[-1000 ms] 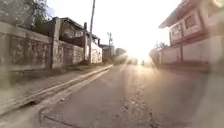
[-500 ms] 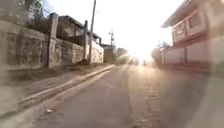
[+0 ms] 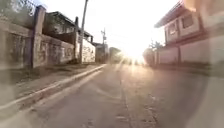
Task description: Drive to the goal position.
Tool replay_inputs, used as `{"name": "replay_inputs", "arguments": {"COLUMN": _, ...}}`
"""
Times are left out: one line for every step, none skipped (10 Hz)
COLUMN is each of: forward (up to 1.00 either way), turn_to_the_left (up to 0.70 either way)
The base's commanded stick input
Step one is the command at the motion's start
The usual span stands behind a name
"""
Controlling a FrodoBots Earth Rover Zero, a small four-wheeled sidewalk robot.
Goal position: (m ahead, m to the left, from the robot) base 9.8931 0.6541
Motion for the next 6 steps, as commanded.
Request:
{"name": "replay_inputs", "arguments": {"forward": 1.00, "turn_to_the_left": -0.40}}
{"name": "replay_inputs", "arguments": {"forward": 1.00, "turn_to_the_left": -0.40}}
{"name": "replay_inputs", "arguments": {"forward": 1.00, "turn_to_the_left": -0.36}}
{"name": "replay_inputs", "arguments": {"forward": 1.00, "turn_to_the_left": -0.30}}
{"name": "replay_inputs", "arguments": {"forward": 1.00, "turn_to_the_left": 0.00}}
{"name": "replay_inputs", "arguments": {"forward": 1.00, "turn_to_the_left": 0.00}}
